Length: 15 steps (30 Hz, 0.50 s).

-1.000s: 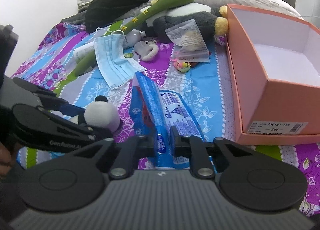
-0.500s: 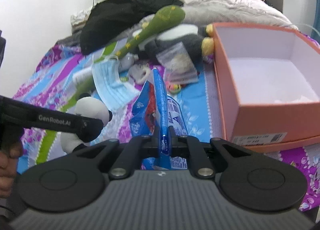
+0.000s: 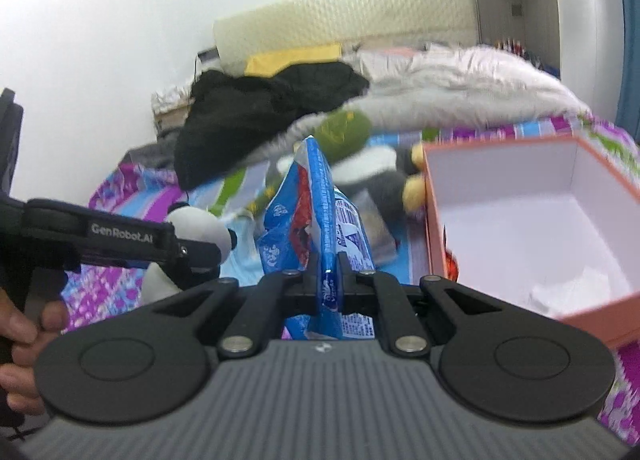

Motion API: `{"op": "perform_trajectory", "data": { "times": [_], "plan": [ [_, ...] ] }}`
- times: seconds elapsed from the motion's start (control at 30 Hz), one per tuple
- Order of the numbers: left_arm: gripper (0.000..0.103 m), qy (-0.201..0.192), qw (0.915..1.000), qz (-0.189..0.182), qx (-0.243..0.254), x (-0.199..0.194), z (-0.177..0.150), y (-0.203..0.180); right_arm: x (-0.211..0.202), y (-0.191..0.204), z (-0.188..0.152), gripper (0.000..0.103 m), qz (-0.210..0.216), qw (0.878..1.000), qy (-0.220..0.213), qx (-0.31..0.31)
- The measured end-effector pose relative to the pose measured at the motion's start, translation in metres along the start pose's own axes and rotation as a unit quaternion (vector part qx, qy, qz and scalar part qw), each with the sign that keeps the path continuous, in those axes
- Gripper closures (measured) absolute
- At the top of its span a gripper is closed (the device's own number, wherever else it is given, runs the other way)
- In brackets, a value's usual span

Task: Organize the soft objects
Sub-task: 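Lift and carry the panda and blue bag with both tools over the box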

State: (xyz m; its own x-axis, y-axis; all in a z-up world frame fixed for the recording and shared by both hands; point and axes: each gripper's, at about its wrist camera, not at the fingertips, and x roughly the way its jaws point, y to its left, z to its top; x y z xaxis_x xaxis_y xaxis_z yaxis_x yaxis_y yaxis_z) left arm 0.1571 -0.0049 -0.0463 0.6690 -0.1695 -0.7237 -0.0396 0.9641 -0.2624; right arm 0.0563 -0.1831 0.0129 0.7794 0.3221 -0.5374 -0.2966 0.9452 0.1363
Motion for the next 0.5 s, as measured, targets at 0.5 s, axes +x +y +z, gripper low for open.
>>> {"op": "perform_trajectory", "data": {
  "times": [0.5],
  "plan": [
    [0.047,-0.028,0.9974,-0.054,0.039,-0.008,0.061,-0.069,-0.025,-0.035,0.068,0.093,-0.053,0.995,-0.085,-0.012]
  ]
}}
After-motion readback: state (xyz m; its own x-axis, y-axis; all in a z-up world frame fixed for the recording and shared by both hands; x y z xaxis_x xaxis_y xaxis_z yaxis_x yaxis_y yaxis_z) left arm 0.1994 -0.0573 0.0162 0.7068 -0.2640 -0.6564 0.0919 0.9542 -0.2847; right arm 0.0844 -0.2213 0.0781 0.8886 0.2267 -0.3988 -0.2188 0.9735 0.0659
